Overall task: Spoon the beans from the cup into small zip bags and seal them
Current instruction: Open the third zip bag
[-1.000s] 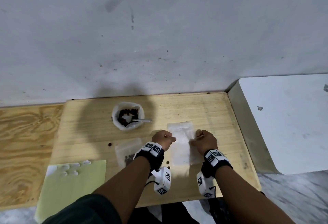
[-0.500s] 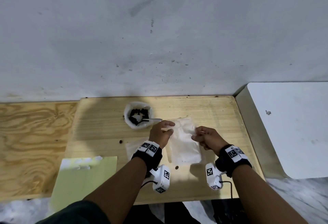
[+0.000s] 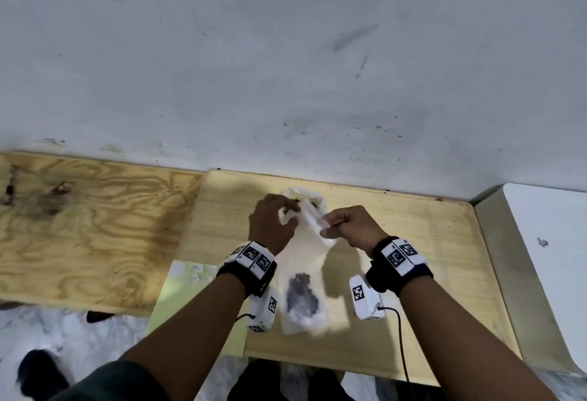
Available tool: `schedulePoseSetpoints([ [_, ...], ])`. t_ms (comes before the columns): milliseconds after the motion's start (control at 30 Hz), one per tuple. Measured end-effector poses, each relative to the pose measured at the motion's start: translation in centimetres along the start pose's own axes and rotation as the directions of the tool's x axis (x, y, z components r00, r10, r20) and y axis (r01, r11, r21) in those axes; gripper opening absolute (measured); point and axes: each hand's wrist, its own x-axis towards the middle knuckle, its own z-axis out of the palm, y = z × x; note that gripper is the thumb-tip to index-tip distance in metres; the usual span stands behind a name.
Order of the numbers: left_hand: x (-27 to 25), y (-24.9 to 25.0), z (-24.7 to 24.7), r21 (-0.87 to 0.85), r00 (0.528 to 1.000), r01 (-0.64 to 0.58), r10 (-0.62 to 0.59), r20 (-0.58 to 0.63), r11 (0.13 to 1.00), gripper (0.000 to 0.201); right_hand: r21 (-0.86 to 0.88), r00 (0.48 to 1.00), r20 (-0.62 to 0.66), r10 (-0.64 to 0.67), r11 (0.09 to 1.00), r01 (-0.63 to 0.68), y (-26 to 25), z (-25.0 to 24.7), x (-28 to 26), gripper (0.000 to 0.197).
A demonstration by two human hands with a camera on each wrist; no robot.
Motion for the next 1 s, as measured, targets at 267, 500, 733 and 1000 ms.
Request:
schedulePoseSetpoints([
  [267, 0.3, 1.0, -2.0, -0.123, 0.973, 0.211, -0.197, 0.121, 0.97, 0.029, 0.229, 0.996, -0.041, -0.077, 0.97, 0.084, -2.9, 3.8, -0.8, 0.027],
  [500, 0.5, 1.0, -1.9, -0.328, 0.922, 0.38, -0.326, 0.209, 0.865, 0.032, 0.132, 1.0, 0.01, -0.018, 0.991, 0.017, -2.5, 3.9, -1.0, 0.004],
  [733, 0.1, 2.3, -0.8, -0.329, 0.891, 0.438, -0.355, 0.283, 0.837, 0.026, -0.041, 0.995, 0.016, -0.096, 0.994, 0.097, -1.5, 3.4, -0.6, 0.01],
  [1000, -0.1, 2.6, -0.6, -0.028, 0.955, 0.11, -0.098, 0.279, 0.994, 0.044, -0.177, 0.944, -0.314, -0.098, 0.983, 0.043, -0.1, 2.5, 1.1, 0.005],
])
